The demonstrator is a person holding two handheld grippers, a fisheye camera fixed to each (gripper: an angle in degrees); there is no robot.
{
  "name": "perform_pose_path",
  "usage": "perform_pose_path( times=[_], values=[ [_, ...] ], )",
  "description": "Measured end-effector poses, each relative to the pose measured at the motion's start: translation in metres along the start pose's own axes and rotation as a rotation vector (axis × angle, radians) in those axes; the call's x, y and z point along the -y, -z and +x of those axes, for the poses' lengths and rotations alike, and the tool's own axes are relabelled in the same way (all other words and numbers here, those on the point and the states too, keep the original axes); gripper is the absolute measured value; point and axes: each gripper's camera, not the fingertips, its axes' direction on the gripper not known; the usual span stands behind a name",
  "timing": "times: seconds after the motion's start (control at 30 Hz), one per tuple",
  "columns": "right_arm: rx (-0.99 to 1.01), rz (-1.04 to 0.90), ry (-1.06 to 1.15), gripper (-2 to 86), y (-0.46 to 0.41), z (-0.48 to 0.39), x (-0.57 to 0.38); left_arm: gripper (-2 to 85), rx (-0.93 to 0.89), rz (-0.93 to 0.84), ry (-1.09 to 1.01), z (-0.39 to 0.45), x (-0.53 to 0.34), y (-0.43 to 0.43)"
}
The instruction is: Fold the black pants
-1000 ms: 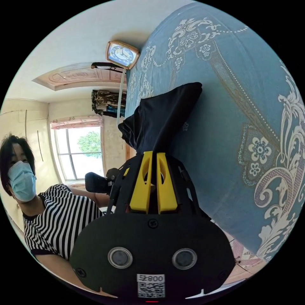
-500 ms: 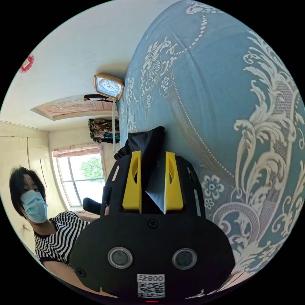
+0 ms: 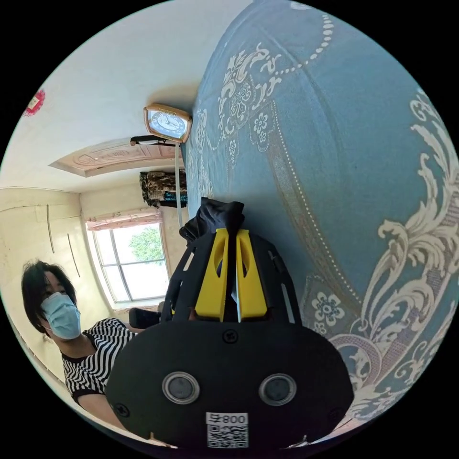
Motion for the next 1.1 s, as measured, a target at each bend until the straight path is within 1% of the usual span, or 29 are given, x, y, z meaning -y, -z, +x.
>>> perform_pose_path(
  times=[0.23,0.37,0.47,0.67,0.73,0.83,0.9,0.97,1.1],
  values=[
    [-0.021,0.142,-0.036,2.3,0.062,-0.002,-0.045,2.6,-0.163,0.074,-0.068,0.002,0.007,0.004],
    [-0.016,0.164,-0.035,2.3,0.068,-0.014,-0.065,2.6,-0.234,0.096,-0.070,-0.013,-0.007,0.013],
    [0.003,0.153,0.024,2.3,0.053,-0.041,-0.066,2.5,-0.251,0.128,-0.016,-0.043,-0.029,0.028],
    [0.064,0.062,0.209,2.2,-0.020,-0.121,-0.039,2.2,-0.350,0.252,0.250,-0.139,-0.091,0.074],
    [0.070,0.010,0.269,2.2,-0.059,-0.151,-0.025,2.2,-0.349,0.284,0.318,-0.168,-0.115,0.087],
    [0.079,-0.077,0.317,2.1,-0.117,-0.182,-0.008,2.2,-0.362,0.315,0.448,-0.211,-0.160,0.100],
    [0.062,-0.137,0.335,2.1,-0.154,-0.198,0.001,2.2,-0.411,0.351,0.588,-0.246,-0.200,0.106],
    [0.062,-0.191,0.350,2.1,-0.191,-0.211,0.008,2.2,-0.445,0.391,0.684,-0.270,-0.230,0.109],
    [-0.003,-0.286,0.364,2.1,-0.267,-0.233,0.021,2.3,-0.464,0.457,0.855,-0.320,-0.292,0.115]
  ],
)
